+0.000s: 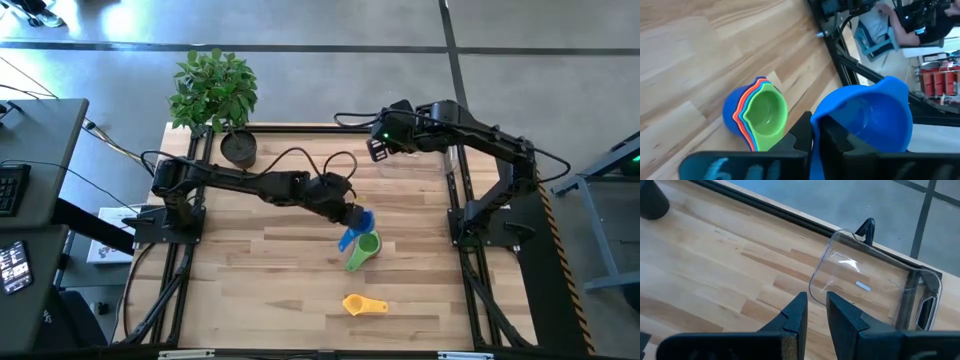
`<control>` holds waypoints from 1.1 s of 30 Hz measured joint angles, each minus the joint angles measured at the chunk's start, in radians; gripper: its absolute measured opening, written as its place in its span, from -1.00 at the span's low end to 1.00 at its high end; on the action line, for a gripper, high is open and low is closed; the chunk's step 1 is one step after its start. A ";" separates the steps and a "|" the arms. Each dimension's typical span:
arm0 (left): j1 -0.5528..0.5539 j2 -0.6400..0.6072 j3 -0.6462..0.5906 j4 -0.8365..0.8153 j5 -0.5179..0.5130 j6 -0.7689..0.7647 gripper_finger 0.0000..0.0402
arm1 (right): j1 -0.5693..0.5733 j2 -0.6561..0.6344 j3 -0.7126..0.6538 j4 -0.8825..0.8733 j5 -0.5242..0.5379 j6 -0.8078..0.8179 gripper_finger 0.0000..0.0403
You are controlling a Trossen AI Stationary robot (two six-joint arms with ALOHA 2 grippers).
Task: Nest measuring cups in basket
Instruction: Stack the blue measuring cup on top of the green measuring cup
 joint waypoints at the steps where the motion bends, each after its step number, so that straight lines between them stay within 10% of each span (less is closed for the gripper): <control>1: 0.005 0.000 0.000 0.000 0.006 -0.007 -0.96 | -0.004 0.000 0.000 0.000 0.000 0.000 -0.68; 14: 0.046 0.000 0.193 -0.259 -0.058 0.144 -0.96 | -0.045 0.000 0.000 0.000 -0.001 -0.012 -0.68; 33: -0.024 0.154 0.195 -0.208 -0.082 0.052 -0.96 | -0.045 0.002 0.000 0.000 -0.006 -0.005 -0.68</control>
